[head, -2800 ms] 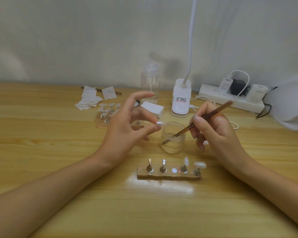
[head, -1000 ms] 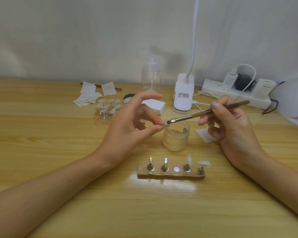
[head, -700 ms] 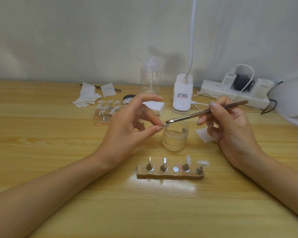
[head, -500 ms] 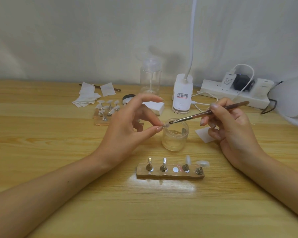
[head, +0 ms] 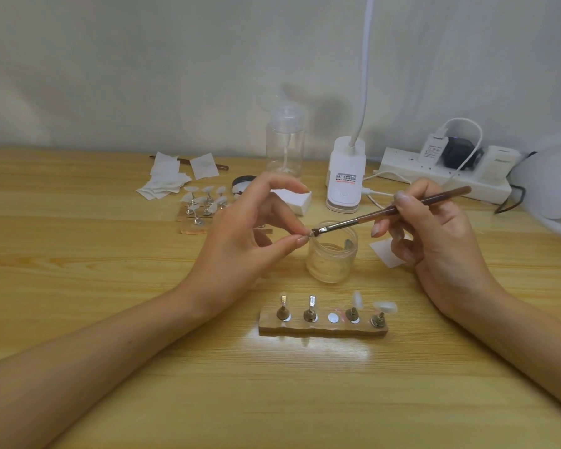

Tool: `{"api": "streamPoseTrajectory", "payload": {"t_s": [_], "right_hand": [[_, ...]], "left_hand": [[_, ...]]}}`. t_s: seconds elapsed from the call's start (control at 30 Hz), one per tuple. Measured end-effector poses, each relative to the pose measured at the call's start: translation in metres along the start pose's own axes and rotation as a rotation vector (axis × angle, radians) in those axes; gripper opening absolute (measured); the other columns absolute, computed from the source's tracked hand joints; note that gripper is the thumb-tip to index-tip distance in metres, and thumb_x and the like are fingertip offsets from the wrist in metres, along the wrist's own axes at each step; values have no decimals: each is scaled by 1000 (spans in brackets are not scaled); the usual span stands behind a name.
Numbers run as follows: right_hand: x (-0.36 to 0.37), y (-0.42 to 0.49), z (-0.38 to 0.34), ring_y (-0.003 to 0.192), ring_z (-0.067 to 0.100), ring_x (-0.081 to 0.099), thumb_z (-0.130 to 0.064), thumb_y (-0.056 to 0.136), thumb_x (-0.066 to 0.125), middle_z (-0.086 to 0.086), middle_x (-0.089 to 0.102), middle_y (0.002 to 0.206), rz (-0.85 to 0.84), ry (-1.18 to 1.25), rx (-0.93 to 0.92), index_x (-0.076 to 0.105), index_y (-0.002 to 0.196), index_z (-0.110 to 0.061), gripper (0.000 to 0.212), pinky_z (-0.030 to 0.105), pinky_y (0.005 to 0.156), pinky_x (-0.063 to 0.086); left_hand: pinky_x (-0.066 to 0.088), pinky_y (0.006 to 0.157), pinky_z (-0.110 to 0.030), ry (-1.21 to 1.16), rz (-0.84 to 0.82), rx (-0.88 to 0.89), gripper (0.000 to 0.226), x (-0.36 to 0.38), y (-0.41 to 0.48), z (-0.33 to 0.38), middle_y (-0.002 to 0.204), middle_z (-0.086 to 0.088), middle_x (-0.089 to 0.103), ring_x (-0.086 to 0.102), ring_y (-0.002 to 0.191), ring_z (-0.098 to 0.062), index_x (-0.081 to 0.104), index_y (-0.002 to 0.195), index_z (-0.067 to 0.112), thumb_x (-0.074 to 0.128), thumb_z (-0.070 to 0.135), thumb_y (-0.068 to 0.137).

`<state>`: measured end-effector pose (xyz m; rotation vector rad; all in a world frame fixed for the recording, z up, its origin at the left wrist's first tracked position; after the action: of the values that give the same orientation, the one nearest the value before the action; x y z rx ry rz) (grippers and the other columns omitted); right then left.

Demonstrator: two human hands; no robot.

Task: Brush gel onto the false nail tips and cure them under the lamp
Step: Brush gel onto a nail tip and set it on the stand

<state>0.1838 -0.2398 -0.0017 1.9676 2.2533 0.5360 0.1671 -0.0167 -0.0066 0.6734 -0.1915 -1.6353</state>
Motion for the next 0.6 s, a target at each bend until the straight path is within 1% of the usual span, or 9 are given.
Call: {"api": "streamPoseTrajectory", "payload": {"t_s": [0.17,0.33,0.4,0.47,0.53,0.6], "right_hand": [[-1,0,0,56,9,47,-30,86,59,6,66,65,34,-8,21,49,75,-21,17,18,42,28],[-1,-1,0,55,8,47,-31,84,60,6,65,63,60,-22,19,48,78,-19,18,18,42,28],[-2,-1,-2,56,8,46,-31,86,60,5,66,64,70,2,1,47,78,-19,19,17,42,28],[-2,-1,-3,56,8,45,-30,93,60,5,67,66,47,14,-19,49,78,-21,20,17,42,28],[0,-1,-2,56,9,47,-29,93,59,5,68,67,10,-4,-25,53,74,-25,20,17,42,29],[1,-2,-2,55,9,47,-31,92,62,5,67,66,5,-23,-24,54,73,-26,21,17,41,29]], "left_hand": [[52,62,-30,-5,-3,-2,43,0,0,0,81,8,71,72,92,-12,57,119,21,77,2,87],[52,61,-33,3,-11,11,44,0,0,0,81,8,70,72,92,-14,56,122,21,76,3,87],[51,58,-32,0,-10,10,45,0,0,0,80,8,70,72,92,-15,55,123,21,76,3,87],[49,58,-28,2,-11,14,46,1,0,0,79,9,70,73,91,-15,55,123,21,76,3,87],[48,58,-27,6,-12,18,46,1,0,-1,79,9,70,73,91,-13,56,123,20,77,3,86],[49,59,-27,8,-13,18,45,1,0,-2,79,9,70,73,91,-12,57,124,18,77,3,86]]}}
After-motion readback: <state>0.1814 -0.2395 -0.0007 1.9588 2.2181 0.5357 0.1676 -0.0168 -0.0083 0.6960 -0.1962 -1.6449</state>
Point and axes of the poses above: each hand's wrist, its own y-axis towards the middle knuckle, its own x-axis out of the palm, z = x × y, the point moved 2 cm from there along y, towards the middle knuckle
